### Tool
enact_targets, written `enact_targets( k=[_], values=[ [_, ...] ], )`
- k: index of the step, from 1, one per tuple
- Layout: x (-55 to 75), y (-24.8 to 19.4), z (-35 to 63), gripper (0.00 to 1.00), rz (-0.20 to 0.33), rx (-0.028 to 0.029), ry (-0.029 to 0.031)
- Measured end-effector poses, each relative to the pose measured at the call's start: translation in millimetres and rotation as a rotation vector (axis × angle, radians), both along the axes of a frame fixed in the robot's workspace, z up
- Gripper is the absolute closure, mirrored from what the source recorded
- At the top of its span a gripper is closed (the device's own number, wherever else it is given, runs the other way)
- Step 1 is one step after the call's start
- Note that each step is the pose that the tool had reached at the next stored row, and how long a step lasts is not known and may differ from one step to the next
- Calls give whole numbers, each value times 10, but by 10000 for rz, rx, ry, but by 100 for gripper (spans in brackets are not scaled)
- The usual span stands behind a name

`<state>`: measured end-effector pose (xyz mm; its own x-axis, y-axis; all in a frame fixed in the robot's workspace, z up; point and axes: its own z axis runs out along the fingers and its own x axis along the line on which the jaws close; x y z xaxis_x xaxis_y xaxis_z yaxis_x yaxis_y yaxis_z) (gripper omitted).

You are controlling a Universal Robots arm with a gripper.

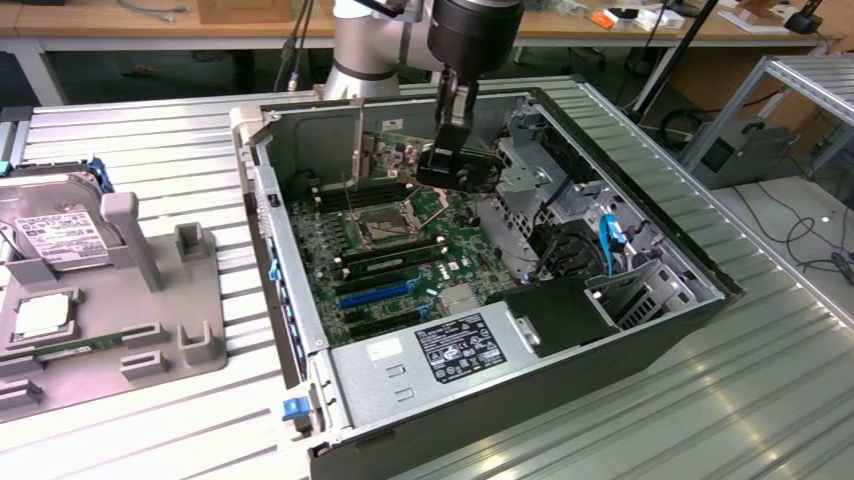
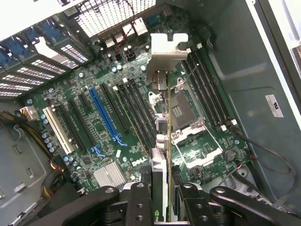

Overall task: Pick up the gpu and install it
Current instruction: 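Insert the gpu into the slot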

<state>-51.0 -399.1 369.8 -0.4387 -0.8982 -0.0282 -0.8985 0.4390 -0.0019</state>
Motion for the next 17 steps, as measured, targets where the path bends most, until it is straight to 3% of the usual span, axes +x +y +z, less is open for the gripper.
enact_targets(
  k=[17],
  values=[
    [0,0,0,73,1246,-1,1]
  ],
)
